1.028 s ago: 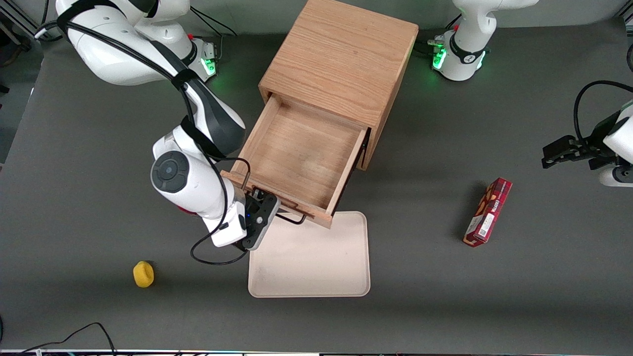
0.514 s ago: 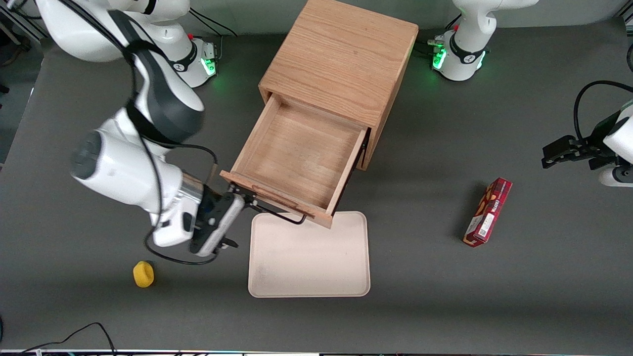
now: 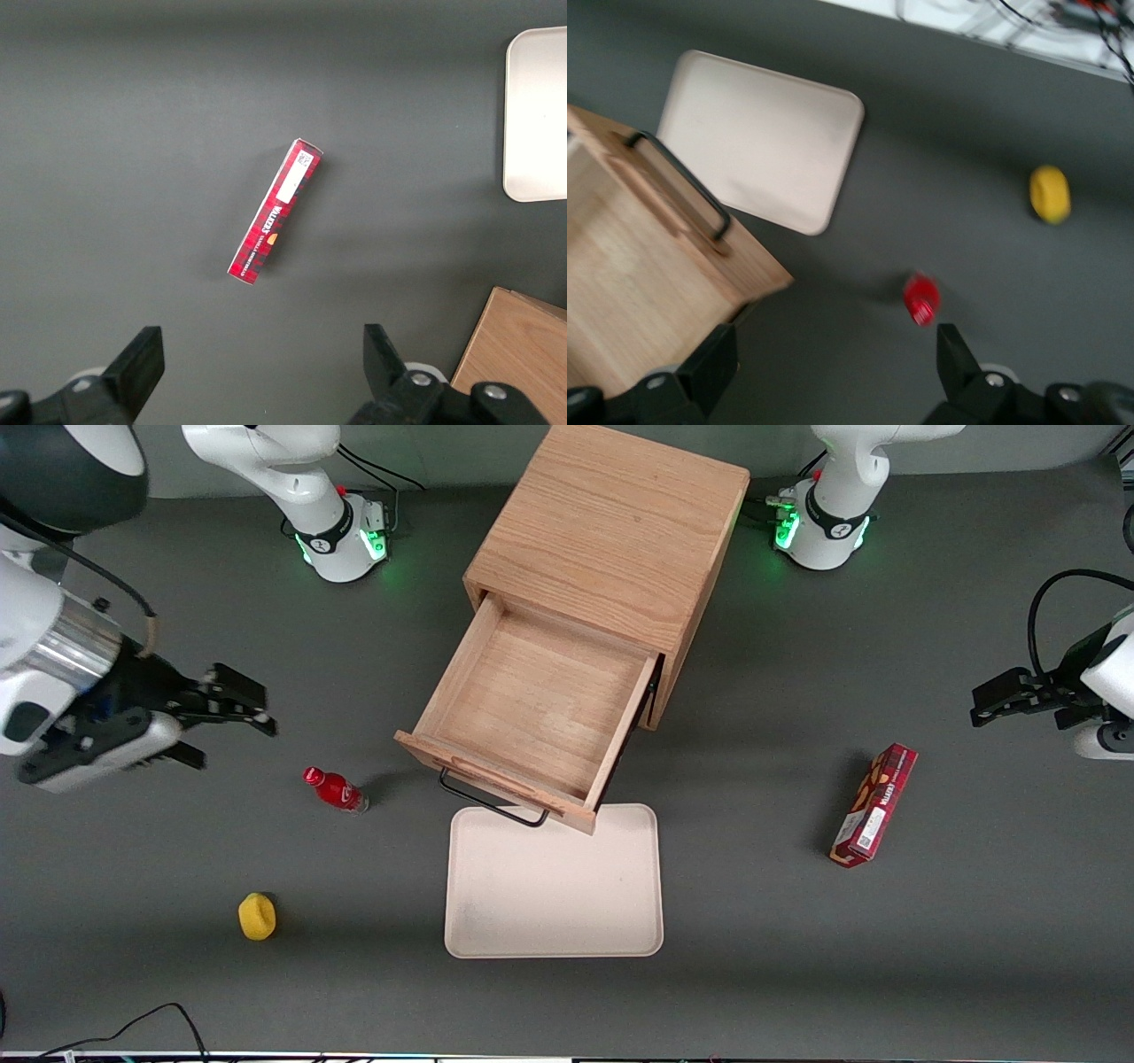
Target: Open upper drawer
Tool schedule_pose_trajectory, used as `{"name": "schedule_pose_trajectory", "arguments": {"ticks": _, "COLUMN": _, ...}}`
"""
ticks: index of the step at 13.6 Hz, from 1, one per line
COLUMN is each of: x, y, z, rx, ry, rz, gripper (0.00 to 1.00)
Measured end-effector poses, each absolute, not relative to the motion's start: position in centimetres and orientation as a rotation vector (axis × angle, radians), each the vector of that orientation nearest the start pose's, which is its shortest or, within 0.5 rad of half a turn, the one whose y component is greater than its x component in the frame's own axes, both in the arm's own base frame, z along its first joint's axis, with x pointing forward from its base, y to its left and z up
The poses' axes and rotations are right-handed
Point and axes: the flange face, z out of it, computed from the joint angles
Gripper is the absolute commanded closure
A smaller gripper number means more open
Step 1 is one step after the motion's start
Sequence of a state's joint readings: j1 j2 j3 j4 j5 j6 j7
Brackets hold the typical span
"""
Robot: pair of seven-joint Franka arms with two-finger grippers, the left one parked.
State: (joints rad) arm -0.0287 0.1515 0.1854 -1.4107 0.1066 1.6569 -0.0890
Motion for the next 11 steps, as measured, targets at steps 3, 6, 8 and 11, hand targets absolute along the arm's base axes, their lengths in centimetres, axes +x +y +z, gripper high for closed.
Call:
{"name": "schedule_pose_trajectory", "arguments": {"ticks": 3, "x": 56.9, "y": 5.5, "z": 61.3, "rx": -3.078, "ry": -0.121, "rz": -0.014, "gripper": 0.0}}
{"name": "schedule_pose_trajectory", "arguments": {"ticks": 6, "x": 55.3, "y": 4.4, "z": 61.3, "rx": -3.174, "ry": -0.018, "rz": -0.013, "gripper": 0.0}}
{"name": "schedule_pose_trajectory", "arguments": {"ticks": 8, "x": 55.2, "y": 4.3, "z": 61.2, "rx": -3.19, "ry": -0.006, "rz": -0.025, "gripper": 0.0}}
{"name": "schedule_pose_trajectory", "arguments": {"ticks": 11, "x": 55.3, "y": 4.4, "z": 61.2, "rx": -3.182, "ry": 0.014, "rz": -0.027, "gripper": 0.0}}
